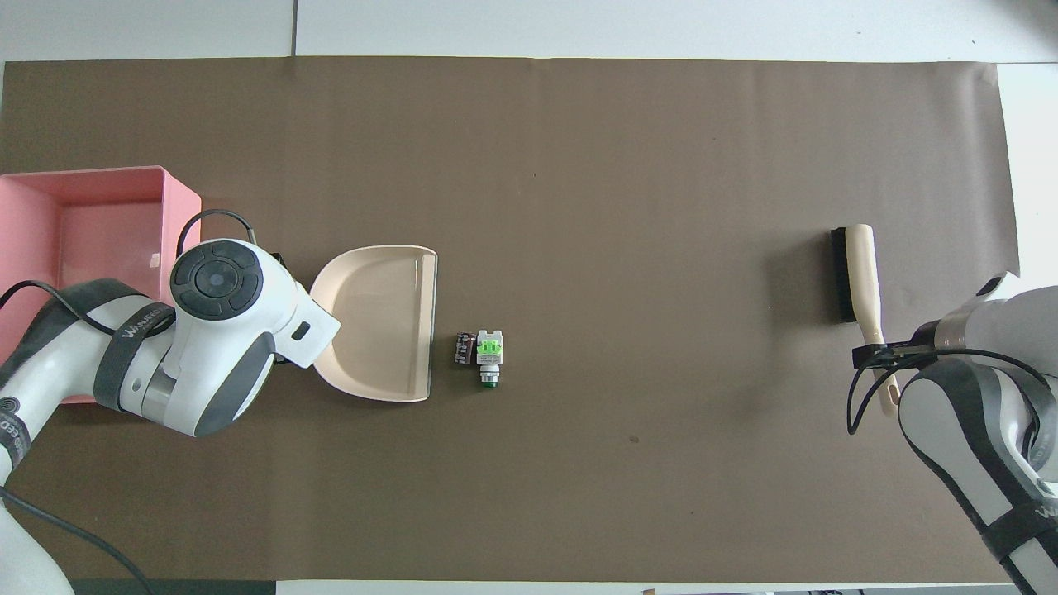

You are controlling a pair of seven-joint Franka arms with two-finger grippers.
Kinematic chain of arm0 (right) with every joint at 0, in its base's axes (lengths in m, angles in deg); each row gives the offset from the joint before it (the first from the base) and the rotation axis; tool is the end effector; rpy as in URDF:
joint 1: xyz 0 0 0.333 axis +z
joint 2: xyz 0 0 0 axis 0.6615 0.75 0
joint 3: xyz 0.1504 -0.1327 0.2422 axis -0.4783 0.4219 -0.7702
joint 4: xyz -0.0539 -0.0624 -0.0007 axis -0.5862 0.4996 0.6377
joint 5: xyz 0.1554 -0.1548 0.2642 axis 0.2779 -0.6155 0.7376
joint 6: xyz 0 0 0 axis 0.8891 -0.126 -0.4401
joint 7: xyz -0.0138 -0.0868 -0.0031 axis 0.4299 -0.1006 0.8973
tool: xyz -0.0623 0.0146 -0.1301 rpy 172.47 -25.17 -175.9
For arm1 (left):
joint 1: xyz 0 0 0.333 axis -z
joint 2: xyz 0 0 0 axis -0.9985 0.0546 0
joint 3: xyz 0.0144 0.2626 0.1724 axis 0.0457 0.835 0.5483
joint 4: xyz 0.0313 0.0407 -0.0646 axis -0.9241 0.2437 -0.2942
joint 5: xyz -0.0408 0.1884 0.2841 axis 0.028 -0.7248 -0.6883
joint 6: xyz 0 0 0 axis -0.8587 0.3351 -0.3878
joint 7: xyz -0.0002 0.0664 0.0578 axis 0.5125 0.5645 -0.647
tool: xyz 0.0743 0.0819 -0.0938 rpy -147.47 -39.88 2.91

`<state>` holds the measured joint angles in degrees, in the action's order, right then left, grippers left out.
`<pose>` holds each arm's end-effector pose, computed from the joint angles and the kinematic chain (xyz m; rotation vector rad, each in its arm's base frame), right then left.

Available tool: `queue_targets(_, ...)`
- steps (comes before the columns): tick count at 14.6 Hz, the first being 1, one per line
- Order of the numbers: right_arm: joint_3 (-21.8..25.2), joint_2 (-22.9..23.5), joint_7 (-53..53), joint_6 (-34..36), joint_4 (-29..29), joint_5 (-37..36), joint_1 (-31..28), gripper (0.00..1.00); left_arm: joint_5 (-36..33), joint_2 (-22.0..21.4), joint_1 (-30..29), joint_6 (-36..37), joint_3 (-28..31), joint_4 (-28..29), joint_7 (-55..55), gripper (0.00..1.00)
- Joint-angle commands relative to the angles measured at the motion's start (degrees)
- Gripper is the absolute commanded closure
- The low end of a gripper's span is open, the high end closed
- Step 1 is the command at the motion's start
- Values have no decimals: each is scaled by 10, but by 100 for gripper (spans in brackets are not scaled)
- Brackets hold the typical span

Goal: Clean e-waste and dump in bin
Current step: 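Grasp the dustpan with the left gripper while the right gripper grasps the brush, then carry the brush to the component with the right gripper while the left gripper holds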

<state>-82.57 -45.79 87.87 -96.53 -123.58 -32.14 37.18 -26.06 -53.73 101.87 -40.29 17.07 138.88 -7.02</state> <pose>0.4151 -0.0818 0.3330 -3.1390 0.0178 0.1257 0.4670 -0.1367 0.3394 -2.1430 2.0002 0.1947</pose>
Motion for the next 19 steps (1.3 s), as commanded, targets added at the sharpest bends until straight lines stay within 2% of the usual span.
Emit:
queue_targets(1,-3,-15,18,-8,-15,9,-8,62,-12,8,16,1,5,-8,-11,51)
queue_targets(2,-2,-15,16,-5,-14,15,-5,83,-12,7,16,3,5,-7,-11,51)
queue_targets(3,-2,-15,11,-2,-12,30,-3,100,-12,5,16,3,5,-4,-11,52)
queue_targets(4,-3,-14,5,4,-9,36,-2,100,-12,4,16,4,5,-2,-9,57)
queue_targets(6,-4,-12,-11,27,7,36,10,100,-12,6,16,12,5,-9,-5,93)
queue_targets(7,-5,-13,-18,39,16,36,15,100,-12,7,16,13,5,-12,-3,100)
queue_targets(9,-10,-17,-44,71,40,36,26,100,-12,2,15,27,6,-21,2,100)
queue_targets(13,-18,-17,-144,157,108,35,97,100,-12,-2,16,149,6,-71,42,100)
queue_targets(14,-18,-18,-169,172,121,34,118,100,-20,-7,17,157,6,-71,51,100)
queue_targets(16,-18,-28,-229,182,124,34,171,100,-78,-9,27,158,4,-65,78,100)
queue_targets(19,-20,-35,-334,187,118,34,253,100,-81,-19,49,150,5,-46,72,100)
